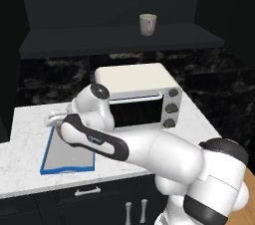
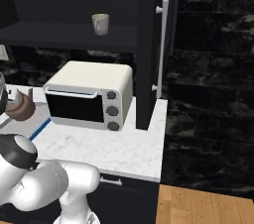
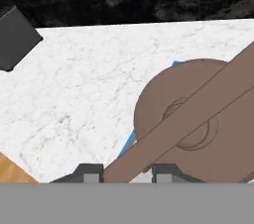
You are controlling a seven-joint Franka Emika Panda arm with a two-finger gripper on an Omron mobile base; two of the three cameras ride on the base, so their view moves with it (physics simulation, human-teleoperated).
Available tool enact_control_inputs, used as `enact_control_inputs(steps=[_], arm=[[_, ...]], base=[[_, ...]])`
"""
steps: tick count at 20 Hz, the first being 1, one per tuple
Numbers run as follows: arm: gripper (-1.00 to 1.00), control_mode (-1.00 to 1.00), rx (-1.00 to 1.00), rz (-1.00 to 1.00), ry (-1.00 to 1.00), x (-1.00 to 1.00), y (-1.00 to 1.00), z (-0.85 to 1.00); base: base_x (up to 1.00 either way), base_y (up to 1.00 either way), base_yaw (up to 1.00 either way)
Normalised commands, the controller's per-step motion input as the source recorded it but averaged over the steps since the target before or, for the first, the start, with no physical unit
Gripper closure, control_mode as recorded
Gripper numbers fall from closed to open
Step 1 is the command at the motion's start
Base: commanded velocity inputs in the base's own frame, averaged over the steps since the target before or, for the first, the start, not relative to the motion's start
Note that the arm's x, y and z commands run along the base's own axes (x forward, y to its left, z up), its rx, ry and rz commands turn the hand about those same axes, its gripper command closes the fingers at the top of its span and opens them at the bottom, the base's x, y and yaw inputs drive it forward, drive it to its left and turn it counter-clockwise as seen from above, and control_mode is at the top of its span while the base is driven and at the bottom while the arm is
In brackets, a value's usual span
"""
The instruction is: Pick the kettle from the counter and place it on the tray. Then pick the mug from the cabinet and place it on the tray. Then close the cabinet doors.
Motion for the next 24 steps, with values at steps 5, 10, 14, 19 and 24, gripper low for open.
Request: enact_control_inputs(steps=[5,10,14,19,24], arm=[[1.0,-1.0,0.04,0.0,0.0,0.37,0.0,-0.23],[1.0,-1.0,0.01,0.0,0.0,0.47,0.0,-0.26],[1.0,-1.0,0.0,0.0,0.03,0.43,0.01,-0.26],[1.0,-1.0,0.0,0.0,0.0,0.34,0.13,-0.3],[1.0,-1.0,0.0,0.0,0.0,0.2,0.06,-0.33]], base=[[0.0,0.0,0.0],[0.0,0.0,0.0],[0.0,0.0,0.0],[0.0,0.0,0.0],[0.0,0.0,0.0]])
